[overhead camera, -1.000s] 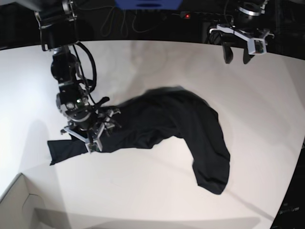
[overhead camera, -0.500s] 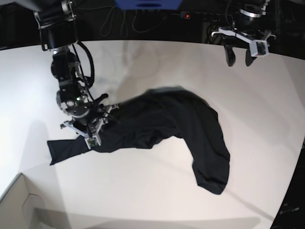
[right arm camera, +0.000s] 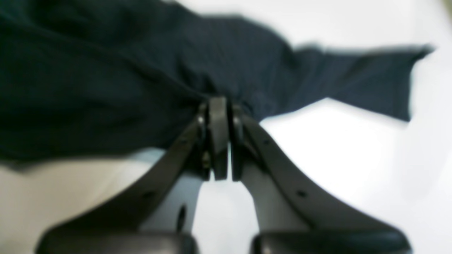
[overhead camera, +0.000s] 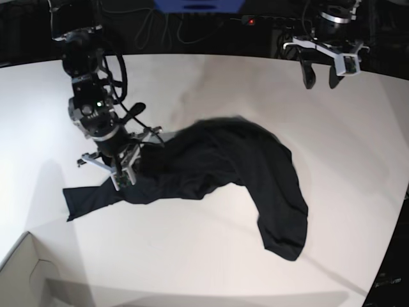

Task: Layout the t-shirt on the table in an organized manner, then fold the t-shirt properly
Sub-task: 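Lift the grasped shirt edge with the right gripper and pull it back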

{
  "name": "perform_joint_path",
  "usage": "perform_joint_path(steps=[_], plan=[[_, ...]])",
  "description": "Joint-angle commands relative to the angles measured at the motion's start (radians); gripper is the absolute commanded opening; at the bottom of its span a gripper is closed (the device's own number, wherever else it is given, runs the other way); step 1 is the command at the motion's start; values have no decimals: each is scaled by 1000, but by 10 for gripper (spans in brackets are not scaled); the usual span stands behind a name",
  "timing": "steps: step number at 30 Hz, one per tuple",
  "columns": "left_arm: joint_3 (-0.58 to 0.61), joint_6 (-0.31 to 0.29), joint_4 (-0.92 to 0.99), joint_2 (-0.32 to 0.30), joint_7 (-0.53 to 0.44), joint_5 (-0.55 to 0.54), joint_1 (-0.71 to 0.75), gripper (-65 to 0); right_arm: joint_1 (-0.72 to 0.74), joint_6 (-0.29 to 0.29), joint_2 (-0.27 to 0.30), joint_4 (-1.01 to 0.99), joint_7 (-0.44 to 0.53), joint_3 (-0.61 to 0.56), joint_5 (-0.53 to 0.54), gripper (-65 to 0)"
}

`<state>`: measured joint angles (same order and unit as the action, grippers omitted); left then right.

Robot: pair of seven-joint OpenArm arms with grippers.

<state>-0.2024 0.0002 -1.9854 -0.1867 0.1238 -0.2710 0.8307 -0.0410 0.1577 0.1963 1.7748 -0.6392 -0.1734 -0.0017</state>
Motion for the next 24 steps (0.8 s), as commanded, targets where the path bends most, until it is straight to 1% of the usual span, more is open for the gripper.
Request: perform_joint_path(steps=[1, 9, 15, 19, 21, 24], plan=[[-4, 4, -21, -7, -25, 0, 6, -329, -12, 0, 2, 56, 22, 5, -2, -650], [-10, 4, -19, -10, -25, 0, -40, -328, -211, 0, -5, 257, 25, 93, -1, -650], [-67, 1, -19, -6, -25, 0, -77, -327, -365, 0, -5, 264, 32, 116, -1, -650], [-90, -1, -18, -7, -25, 0, -115, -327, -468, 0, -5, 256, 97, 111, 1, -650], [-104, -1, -18, -9, -25, 0, -135, -327, -492, 0, -5, 242, 112, 102, 1, -650], [-110, -1, -18, -7, -25, 0, -182, -327, -497, 0, -7, 224, 104, 97, 1, -650]])
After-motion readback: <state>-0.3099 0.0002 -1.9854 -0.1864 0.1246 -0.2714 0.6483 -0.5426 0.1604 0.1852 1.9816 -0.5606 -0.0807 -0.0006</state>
